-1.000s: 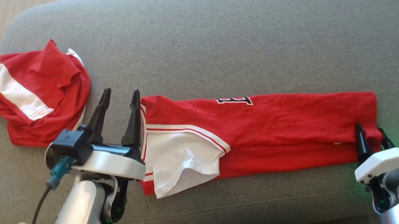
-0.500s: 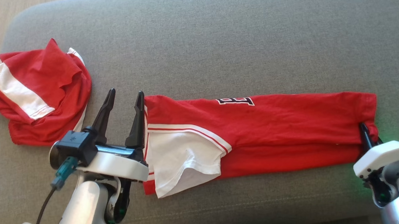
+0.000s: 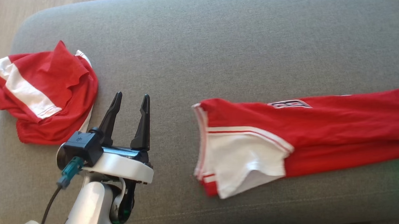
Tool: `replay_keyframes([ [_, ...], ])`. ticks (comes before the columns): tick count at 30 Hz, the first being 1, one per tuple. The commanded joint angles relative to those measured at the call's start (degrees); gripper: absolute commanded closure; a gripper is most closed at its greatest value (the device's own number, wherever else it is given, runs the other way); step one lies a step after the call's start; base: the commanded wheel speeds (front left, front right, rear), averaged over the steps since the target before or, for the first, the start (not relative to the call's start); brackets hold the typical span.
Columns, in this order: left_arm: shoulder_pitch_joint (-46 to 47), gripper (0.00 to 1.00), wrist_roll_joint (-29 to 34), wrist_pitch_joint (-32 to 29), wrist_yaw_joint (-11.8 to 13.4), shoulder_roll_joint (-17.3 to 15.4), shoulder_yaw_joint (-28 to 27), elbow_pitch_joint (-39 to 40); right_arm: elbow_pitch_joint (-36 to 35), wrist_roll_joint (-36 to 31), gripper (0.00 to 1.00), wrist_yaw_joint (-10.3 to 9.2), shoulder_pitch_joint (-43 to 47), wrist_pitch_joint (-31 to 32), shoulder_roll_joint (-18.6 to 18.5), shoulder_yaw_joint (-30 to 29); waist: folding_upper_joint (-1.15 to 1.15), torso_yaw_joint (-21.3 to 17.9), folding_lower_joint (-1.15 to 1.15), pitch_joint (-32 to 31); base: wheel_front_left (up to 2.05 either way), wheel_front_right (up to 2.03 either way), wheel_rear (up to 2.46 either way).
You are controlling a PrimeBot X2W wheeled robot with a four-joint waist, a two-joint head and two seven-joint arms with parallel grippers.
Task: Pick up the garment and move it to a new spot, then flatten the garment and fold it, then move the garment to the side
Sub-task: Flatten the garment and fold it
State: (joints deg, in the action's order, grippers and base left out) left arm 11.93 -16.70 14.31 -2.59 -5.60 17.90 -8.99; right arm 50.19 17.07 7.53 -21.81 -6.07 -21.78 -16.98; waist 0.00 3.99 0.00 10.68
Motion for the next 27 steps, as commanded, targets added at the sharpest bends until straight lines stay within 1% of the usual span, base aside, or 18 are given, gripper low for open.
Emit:
replay_keyframes([
  [1, 1.29, 0.00, 0.45, 0.69, -0.14, -0.28, -2.22, 1.69, -1.20, -0.75, 1.00, -0.04, -1.15, -0.67, -2.15, 0.18, 0.00, 0.15, 0.00, -0.04, 0.00, 0.00, 0.00],
  [4, 1.07, 0.00, 0.53, 0.69, -0.36, 0.06, -2.59, 1.54, -0.49, -3.50, 1.00, -0.04, -2.11, -0.49, -2.48, -1.59, 0.00, 0.46, 0.00, -0.20, 0.00, 0.00, 0.00],
  [7, 0.84, 0.00, 0.69, 0.69, -0.54, 0.35, -2.98, 1.28, -1.15, -5.35, 1.00, -0.04, -2.24, 0.88, -1.42, -0.79, 0.00, 0.55, 0.00, -0.56, 0.00, 0.00, 0.00],
  [11, 0.32, 0.00, 0.95, 0.69, -0.62, 0.65, -3.82, 1.35, -4.51, -5.22, 1.00, -0.04, -1.77, 3.69, 0.30, 1.22, 0.00, -0.01, 0.00, -1.29, 0.00, 0.00, 0.00],
  [14, -0.13, 0.00, 1.22, 0.69, -0.66, 0.72, -4.54, 1.38, -8.73, -3.98, 1.00, -0.04, -0.99, 6.56, 1.53, 3.41, 0.00, -0.84, 0.00, -1.89, 0.00, 0.00, 0.00],
  [18, -0.38, 0.00, 1.10, 0.69, -0.29, 1.01, -5.92, 1.79, -17.63, -1.19, 1.00, -0.04, 0.64, 11.67, 3.89, 7.12, 0.00, -2.04, 0.00, -2.51, 0.00, 0.00, 0.00],
  [21, -0.46, 0.00, 1.17, 0.69, -0.21, 1.22, -6.50, 1.96, -26.19, 2.51, 1.00, -0.04, 2.29, 16.59, 6.76, 8.89, 0.00, -2.64, 0.00, -2.74, 0.00, 0.00, 0.00],
  [23, -0.47, 0.00, 1.29, 0.69, -0.30, 1.34, -6.64, 1.96, -32.28, 4.59, 1.00, -0.04, 3.80, 20.19, 8.96, 10.06, 0.00, -2.89, 0.00, -2.88, 0.00, 0.00, 0.00],
  [24, -0.48, 0.00, 1.38, 0.69, -0.39, 1.47, -6.75, 1.90, -37.98, 6.58, 1.00, -0.04, 5.38, 23.63, 11.36, 10.66, 0.00, -3.02, 0.00, -2.94, 0.00, 0.00, 0.00],
  [27, -0.57, 0.00, 1.42, 0.69, -0.45, 1.70, -6.86, 1.74, -45.30, 8.58, 1.00, -0.04, 7.53, 28.10, 14.67, 11.96, 0.00, -2.98, 0.00, -3.02, 0.00, 0.00, 0.00],
])
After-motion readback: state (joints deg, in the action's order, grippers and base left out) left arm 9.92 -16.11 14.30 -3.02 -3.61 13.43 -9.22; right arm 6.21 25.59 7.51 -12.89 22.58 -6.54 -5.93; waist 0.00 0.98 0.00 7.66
